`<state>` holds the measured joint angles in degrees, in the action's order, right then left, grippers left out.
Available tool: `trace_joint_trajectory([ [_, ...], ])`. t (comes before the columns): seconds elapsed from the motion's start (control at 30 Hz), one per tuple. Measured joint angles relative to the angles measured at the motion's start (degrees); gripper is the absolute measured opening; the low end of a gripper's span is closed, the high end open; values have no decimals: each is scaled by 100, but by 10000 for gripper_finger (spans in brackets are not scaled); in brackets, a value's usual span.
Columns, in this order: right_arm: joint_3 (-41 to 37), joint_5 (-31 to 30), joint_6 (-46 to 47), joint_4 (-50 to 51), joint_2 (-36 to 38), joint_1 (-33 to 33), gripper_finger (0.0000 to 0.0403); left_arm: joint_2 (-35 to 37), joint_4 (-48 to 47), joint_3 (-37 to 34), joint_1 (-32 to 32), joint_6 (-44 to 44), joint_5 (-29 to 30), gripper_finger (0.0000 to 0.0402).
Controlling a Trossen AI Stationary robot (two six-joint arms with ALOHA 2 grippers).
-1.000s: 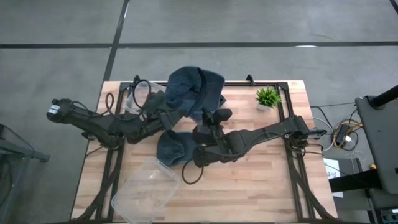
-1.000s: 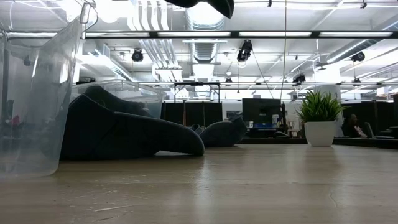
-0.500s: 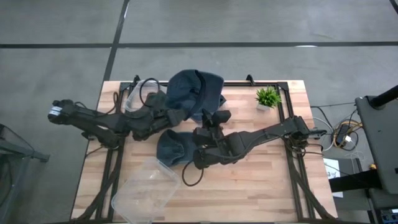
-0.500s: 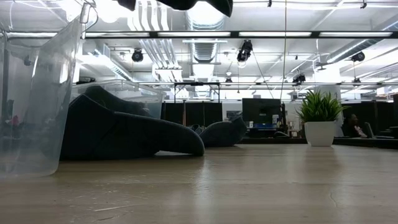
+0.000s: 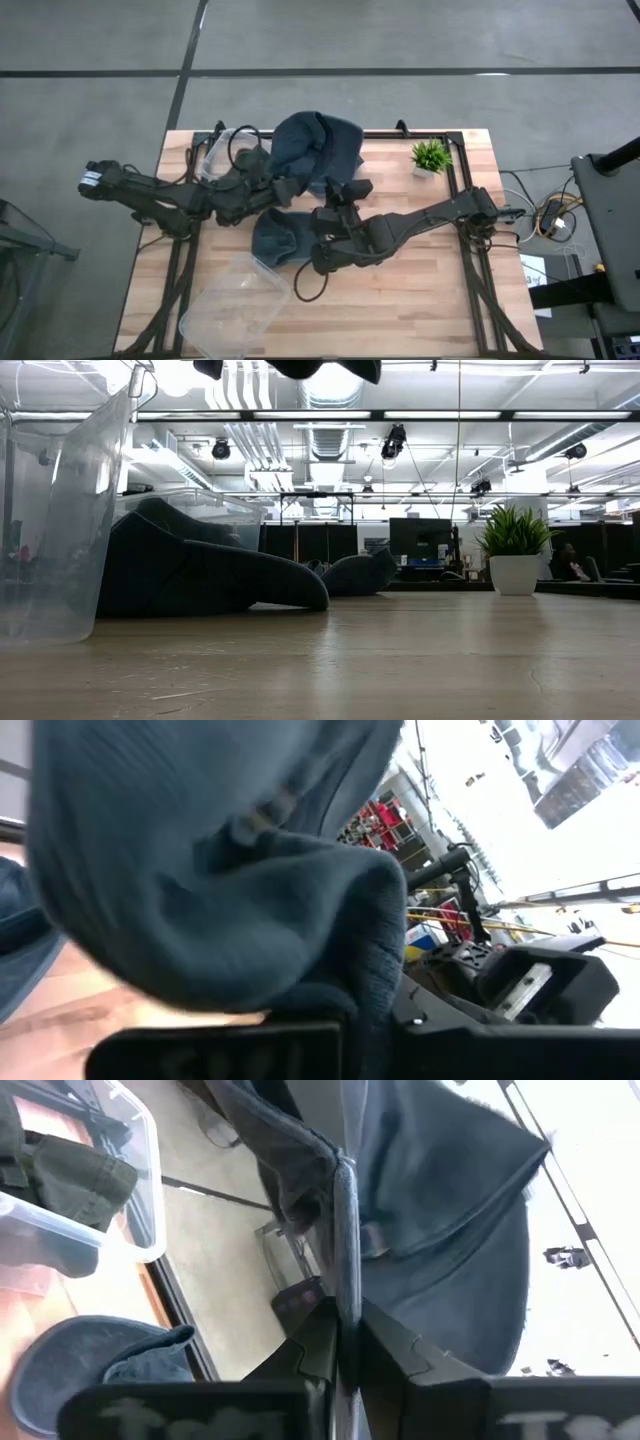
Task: Pick & Place hat
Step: Put the bottom right dark blue cap into the bottom transparent bin
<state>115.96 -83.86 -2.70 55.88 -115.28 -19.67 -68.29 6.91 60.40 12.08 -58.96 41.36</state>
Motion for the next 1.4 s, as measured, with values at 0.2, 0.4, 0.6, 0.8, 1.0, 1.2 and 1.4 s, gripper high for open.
trace_joint_trajectory([
  [0.2,0,29,101,0,0,-106,45,0,3,-2,2,37,-10,6],
  [0.4,0,35,79,29,10,-320,69,60,-4,-2,34,119,-13,6],
  [0.6,0,32,105,169,36,-587,93,327,-45,132,222,511,186,6],
  [0.8,2,83,1225,1076,176,-670,99,541,-559,330,744,667,717,6],
  [1.0,1,972,3006,1951,641,-659,90,647,-780,502,1717,662,1708,5],
  [1.2,-24,1256,3458,2372,1055,-659,78,610,-775,521,2938,381,2893,5],
  [1.4,-147,1387,3941,2933,1375,-659,73,295,-776,503,4055,-223,4092,5],
])
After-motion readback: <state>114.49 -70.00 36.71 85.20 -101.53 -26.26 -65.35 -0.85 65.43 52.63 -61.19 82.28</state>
